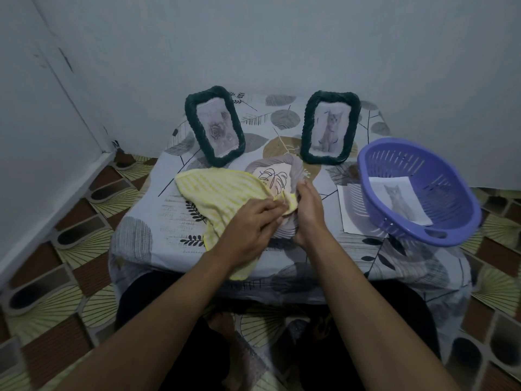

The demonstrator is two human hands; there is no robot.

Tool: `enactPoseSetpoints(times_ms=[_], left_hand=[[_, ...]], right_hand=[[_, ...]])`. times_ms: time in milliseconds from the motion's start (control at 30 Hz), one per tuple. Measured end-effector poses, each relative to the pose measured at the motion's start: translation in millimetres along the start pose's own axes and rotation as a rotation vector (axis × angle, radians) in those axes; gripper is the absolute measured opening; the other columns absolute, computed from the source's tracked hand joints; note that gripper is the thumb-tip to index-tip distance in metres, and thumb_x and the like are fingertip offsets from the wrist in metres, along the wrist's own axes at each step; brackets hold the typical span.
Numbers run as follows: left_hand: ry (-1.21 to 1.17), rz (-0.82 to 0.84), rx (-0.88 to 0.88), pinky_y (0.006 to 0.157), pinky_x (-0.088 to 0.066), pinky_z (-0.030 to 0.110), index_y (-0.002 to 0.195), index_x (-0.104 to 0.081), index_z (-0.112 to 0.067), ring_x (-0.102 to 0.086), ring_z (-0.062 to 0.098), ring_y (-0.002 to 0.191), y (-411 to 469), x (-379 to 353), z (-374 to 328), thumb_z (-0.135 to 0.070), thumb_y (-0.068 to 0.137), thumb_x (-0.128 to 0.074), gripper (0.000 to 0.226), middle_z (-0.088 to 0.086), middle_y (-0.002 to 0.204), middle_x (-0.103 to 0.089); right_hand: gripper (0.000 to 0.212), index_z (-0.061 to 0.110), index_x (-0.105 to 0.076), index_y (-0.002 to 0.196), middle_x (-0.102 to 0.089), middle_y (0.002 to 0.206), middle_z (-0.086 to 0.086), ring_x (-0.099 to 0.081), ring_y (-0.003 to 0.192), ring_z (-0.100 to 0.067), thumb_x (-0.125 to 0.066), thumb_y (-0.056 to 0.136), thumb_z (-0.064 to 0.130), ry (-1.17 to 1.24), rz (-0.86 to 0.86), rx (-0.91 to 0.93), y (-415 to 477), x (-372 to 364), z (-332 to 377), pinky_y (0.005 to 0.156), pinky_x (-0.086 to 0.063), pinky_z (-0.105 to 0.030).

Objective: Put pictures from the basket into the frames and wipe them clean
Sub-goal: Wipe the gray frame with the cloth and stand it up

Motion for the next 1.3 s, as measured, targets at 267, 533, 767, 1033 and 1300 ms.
enactPoseSetpoints(times_ms=[267, 533, 767, 1033, 1300], left_hand=[[0.234, 0.205, 0.381, 0.122, 0.008, 0.05, 0.157, -0.001, -0.041, 0.016, 0.023, 0.152, 26, 3, 53, -0.053, 0.101, -0.008, 0.058, -0.007, 0.167, 0.007], [0.018, 0.295, 0.092, 0.123, 0.003, 0.034, 0.155, -0.006, -0.034, 0.01, 0.01, 0.153, 5, -26, -8, -0.045, 0.101, -0.008, 0.055, -0.011, 0.166, -0.002], [0.286, 0.275, 0.398, 0.121, 0.012, 0.052, 0.153, 0.012, -0.047, 0.028, 0.022, 0.148, 25, -8, 48, -0.056, 0.102, -0.004, 0.053, -0.011, 0.164, 0.019], [0.049, 0.311, 0.055, 0.124, 0.001, 0.035, 0.154, -0.007, -0.037, 0.005, 0.008, 0.153, 14, -28, -10, -0.044, 0.102, -0.013, 0.053, -0.013, 0.165, -0.006], [0.316, 0.247, 0.446, 0.122, 0.01, 0.049, 0.155, 0.014, -0.039, 0.026, 0.026, 0.149, 34, -7, 56, -0.051, 0.104, -0.009, 0.057, -0.002, 0.163, 0.025]], right_hand=[[0.035, 0.007, -0.055, 0.134, -0.067, 0.126, -0.015, -0.065, 0.116, -0.028, -0.041, 0.105, 0.02, -0.092, 0.097, 0.068, -9, -11, -5, 0.101, -0.051, -0.046], [0.026, 0.005, -0.061, 0.107, -0.071, 0.085, -0.003, -0.067, 0.081, -0.017, -0.037, 0.107, 0.013, -0.059, 0.058, 0.158, -3, 11, 28, 0.076, -0.055, -0.03], [0.031, 0.007, -0.063, 0.119, -0.073, 0.108, -0.007, -0.07, 0.099, -0.015, -0.036, 0.106, 0.012, -0.037, 0.11, 0.092, -6, 7, 11, 0.084, -0.057, -0.029], [0.011, 0.009, -0.053, 0.096, -0.058, 0.098, -0.02, -0.056, 0.099, -0.033, -0.044, 0.098, 0.014, 0.113, 0.125, 0.082, 4, 12, 20, 0.093, -0.043, -0.046], [0.033, 0.001, -0.058, 0.128, -0.067, 0.122, -0.02, -0.066, 0.108, -0.029, -0.038, 0.105, 0.012, -0.023, 0.077, 0.044, -5, 17, -1, 0.098, -0.053, -0.041]])
Point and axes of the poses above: each hand's wrist, its own y-axis towards the middle knuckle, its own x-axis out of the back of the hand, z = x × y, the point moved 9 cm from there along y, towards the middle knuckle
